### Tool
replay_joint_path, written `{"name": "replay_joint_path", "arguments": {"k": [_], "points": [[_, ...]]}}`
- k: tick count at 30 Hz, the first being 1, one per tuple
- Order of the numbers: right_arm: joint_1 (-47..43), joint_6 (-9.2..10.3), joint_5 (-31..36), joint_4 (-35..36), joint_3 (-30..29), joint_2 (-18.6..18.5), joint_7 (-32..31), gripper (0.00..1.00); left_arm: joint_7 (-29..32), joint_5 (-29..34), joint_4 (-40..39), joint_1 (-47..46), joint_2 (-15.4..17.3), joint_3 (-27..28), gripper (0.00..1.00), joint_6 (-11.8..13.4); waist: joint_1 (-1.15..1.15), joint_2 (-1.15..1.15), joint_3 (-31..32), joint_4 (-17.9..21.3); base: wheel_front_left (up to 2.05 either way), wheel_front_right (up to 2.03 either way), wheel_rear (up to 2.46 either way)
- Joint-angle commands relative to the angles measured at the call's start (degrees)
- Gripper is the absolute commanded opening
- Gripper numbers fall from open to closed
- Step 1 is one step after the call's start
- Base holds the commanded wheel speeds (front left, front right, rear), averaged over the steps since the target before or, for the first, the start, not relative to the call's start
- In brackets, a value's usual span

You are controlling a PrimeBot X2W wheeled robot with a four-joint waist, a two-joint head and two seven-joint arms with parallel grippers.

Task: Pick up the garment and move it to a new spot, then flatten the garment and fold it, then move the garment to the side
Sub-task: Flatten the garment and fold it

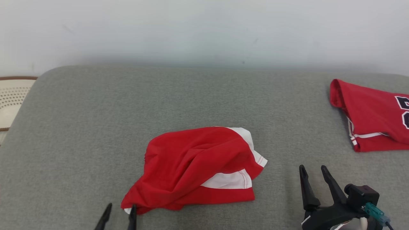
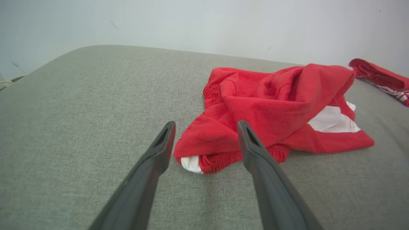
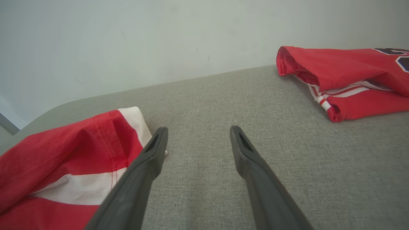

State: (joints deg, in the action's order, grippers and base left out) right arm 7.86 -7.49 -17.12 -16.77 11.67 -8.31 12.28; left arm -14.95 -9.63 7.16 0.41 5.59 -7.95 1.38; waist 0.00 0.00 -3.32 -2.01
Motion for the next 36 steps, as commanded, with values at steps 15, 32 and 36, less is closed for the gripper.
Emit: {"name": "replay_joint_path", "arguments": {"k": [15, 32, 36], "points": [[2.3, -0.02, -1.2, -3.4, 2.5, -1.4, -2.8, 1.00, -0.3, 2.0, -10.7, 1.3, -1.9, 7.8, 1.00, 2.2, 0.00, 0.00, 1.0, -2.7, 0.00, 0.00, 0.00], [15.5, -0.01, -9.2, -15.1, 19.9, -5.6, -6.5, 1.00, -0.3, 1.9, -10.2, -0.6, -2.6, 7.5, 1.00, 1.0, 0.00, 0.00, -0.6, -7.1, 0.00, 0.00, 0.00], [18.4, -0.01, -12.5, -18.8, 23.6, -6.2, -6.2, 1.00, -0.3, 1.6, -10.0, -1.0, -2.7, 7.0, 1.00, 1.2, 0.00, 0.00, -1.3, -8.8, 0.00, 0.00, 0.00]]}}
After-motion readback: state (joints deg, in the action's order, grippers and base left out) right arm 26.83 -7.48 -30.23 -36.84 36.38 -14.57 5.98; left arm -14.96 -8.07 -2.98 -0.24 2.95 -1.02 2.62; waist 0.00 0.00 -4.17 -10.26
